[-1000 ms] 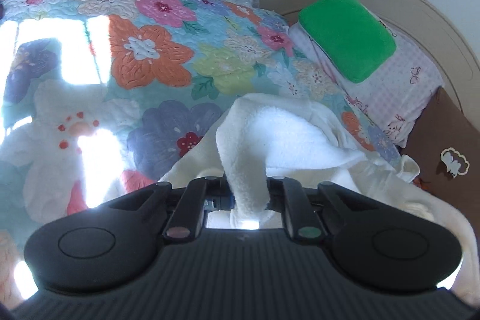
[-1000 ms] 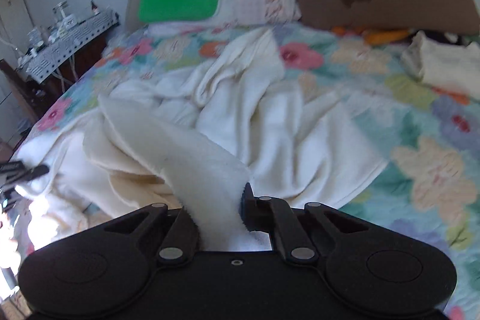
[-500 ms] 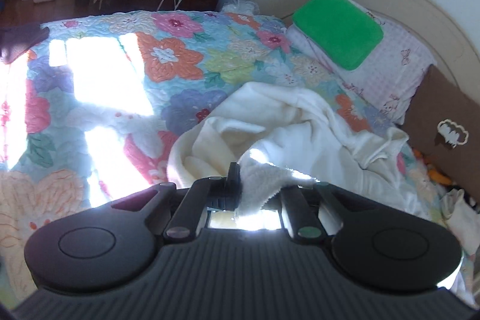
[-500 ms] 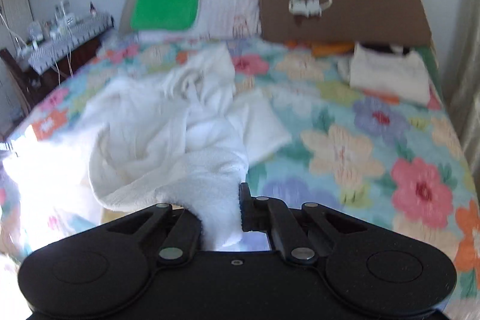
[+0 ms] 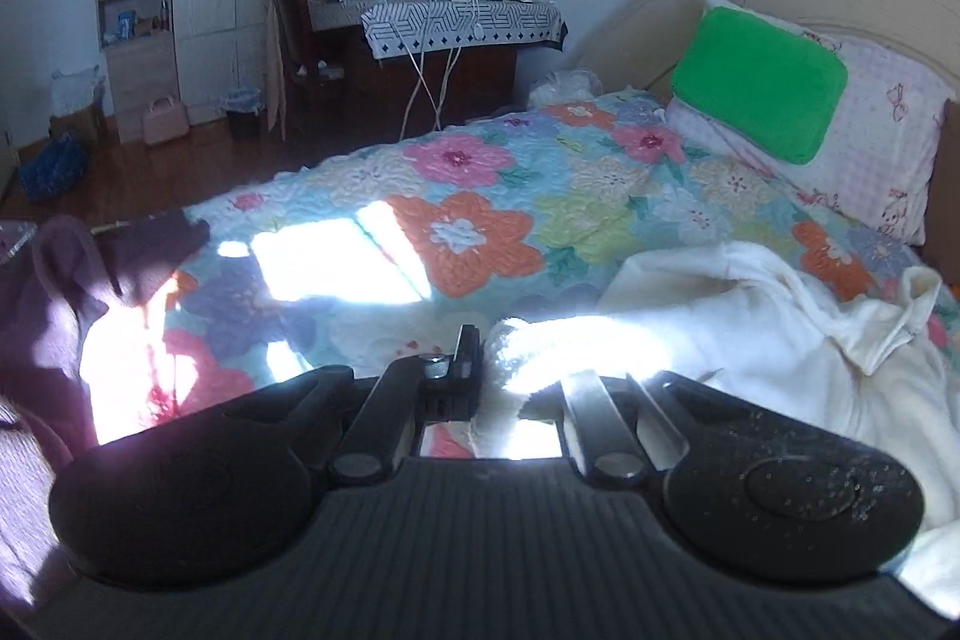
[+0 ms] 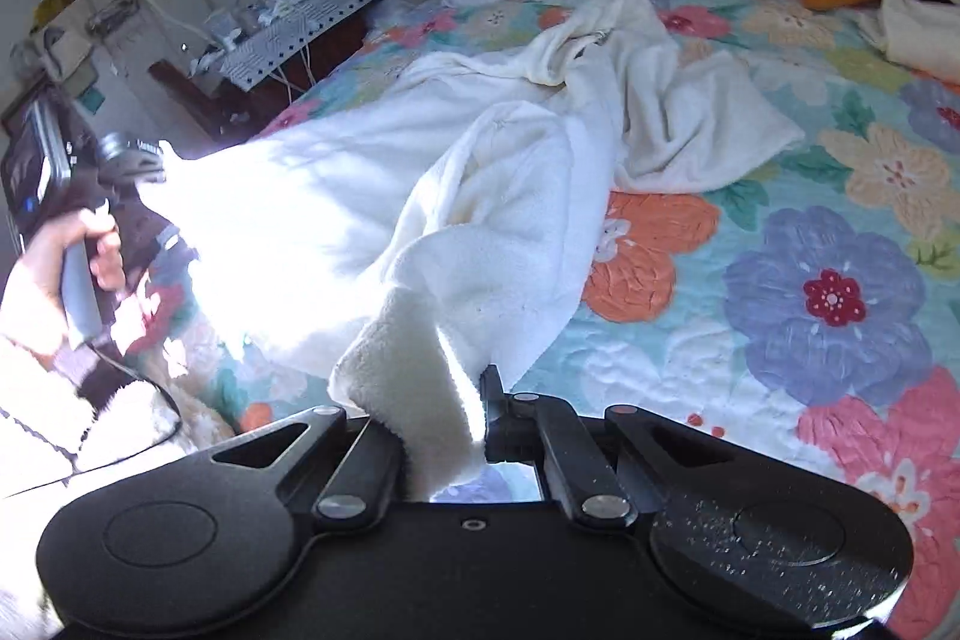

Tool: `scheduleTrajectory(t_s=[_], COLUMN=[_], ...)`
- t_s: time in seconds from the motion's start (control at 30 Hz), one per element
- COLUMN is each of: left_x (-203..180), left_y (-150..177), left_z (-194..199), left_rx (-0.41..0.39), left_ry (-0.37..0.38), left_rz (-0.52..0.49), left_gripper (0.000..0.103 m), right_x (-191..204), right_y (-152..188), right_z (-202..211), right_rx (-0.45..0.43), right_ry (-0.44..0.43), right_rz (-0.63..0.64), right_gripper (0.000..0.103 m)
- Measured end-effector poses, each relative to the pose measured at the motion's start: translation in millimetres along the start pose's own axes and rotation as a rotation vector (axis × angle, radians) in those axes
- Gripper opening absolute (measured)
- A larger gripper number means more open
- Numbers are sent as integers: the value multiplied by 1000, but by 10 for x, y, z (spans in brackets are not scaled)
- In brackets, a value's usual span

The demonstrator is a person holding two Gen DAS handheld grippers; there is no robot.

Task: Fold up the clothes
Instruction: 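Drag the sleeve with the right gripper to spread the hoodie flat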

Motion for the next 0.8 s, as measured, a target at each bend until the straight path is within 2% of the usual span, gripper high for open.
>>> scheduleTrajectory(t_s=[0.07,0.1,0.2,0.33,0.43,0.47,0.53,0.6,0.63,0.73,0.8], left_x=[-13,-9,-12,-40,-42,-42,-42,-105,-166,-386,-546], left_y=[113,146,95,-58,-23,16,91,104,93,-24,-119], left_z=[-147,-184,-158,-83,-196,-249,-272,-124,-19,349,610], left_rx=[56,75,72,38,83,120,193,186,171,112,61], left_ry=[-27,-26,-9,-6,-37,-38,-20,6,20,82,135], left_rz=[-66,-81,-118,-189,-235,-240,-220,-221,-238,-303,-332], left_gripper=[6,6,6,6,6,7,8,10,15,41,45], right_x=[-78,-114,-180,-39,-43,-75,-110,-104,-113,-161,-168], right_y=[154,175,140,-75,71,180,362,445,420,283,178], right_z=[-129,-134,-46,209,68,-32,-145,-164,-137,-24,81], right_rx=[43,44,20,-50,39,92,141,157,154,142,127], right_ry=[68,74,49,-17,-16,1,43,50,48,28,4], right_rz=[26,9,-55,0,9,-2,11,45,47,21,14], right_gripper=[4,4,4,4,4,4,5,10,11,17,20])
Point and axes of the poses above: each gripper's, at about its wrist camera, not at the fingertips, and z roughly against the way its jaws point, x to its left, y to its underside, the point moved 2 cm from there along -z, roughly the way its jaws point, and after that the axes turned 14 degrees about -x, right-handed, at the moved point
